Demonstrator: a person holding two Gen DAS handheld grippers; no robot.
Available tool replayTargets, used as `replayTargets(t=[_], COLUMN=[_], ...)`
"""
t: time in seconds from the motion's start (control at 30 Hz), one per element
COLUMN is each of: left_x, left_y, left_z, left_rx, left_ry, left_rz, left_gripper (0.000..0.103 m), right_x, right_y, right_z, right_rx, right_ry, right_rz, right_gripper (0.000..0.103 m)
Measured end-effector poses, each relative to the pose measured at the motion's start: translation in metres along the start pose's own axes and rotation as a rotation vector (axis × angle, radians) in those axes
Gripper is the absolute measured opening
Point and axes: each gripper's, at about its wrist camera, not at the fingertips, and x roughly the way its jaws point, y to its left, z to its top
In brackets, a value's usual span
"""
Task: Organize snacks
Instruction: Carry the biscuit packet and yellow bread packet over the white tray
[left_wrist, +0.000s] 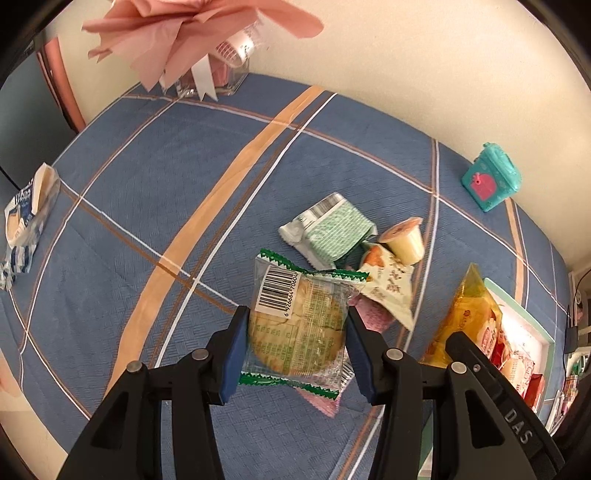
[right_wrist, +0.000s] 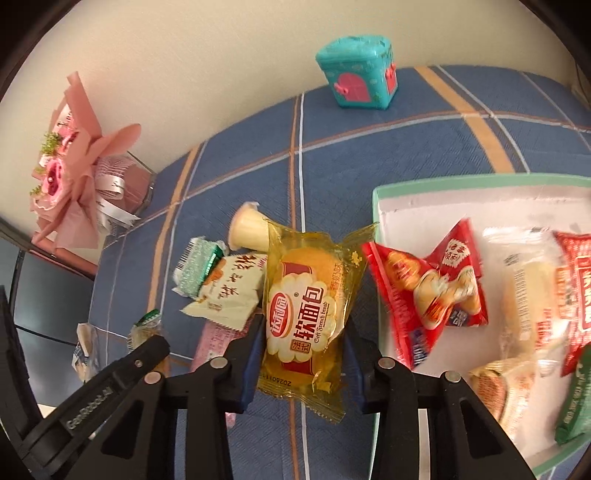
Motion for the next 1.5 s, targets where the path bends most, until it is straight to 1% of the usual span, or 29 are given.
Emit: replayTargets(t=[0.23,0.57,0.8,0.93,1.07,1.3,1.5], left_x=[-0.017,-0.038,-0.049,-0.052,-0.053,-0.054,-0.054], left_y=[-0.013,-0.038,-0.060,-0.078,-0.103,-0.159,-0.199], left_z=[0.000,-0.004,-0.006,-0.012,-0.024,-0.048,-0.069], left_rx=[0.009,0.045,0.075,0.109,0.153,0.275,0.358], left_ry=[-0.037,-0.080,-0.102,-0.107,-0.101,-0.095,-0.075], left_rz=[-0.002,-0.008,-0.015,-0.018,-0.034,-0.065,-0.105], left_gripper=[0.052,0.052,0.052,0.052,0.052,0.052,0.052], right_x=[-0.030,-0.053,-0.069,-0.078,-0.087,-0.106,-0.125], right_y=[-0.004,-0.005,-0.017,-0.034,-0.059,-0.116,-0.163], right_z=[-0.001,0.001,0.006,0.011,0.017,0.026,0.031], right_rx=[-0.024,-0.050,-0.044,-0.014,0.027,0.119,0.197], right_ry=[-0.017,-0.038,-0.057,-0.064,-0.072,-0.097,-0.120], right_rz=[-0.015,-0.021,-0.019,-0.033,-0.066,-0.124,-0.168], right_gripper=[0.042,0.042,0.042,0.042,0.042,0.042,0.042])
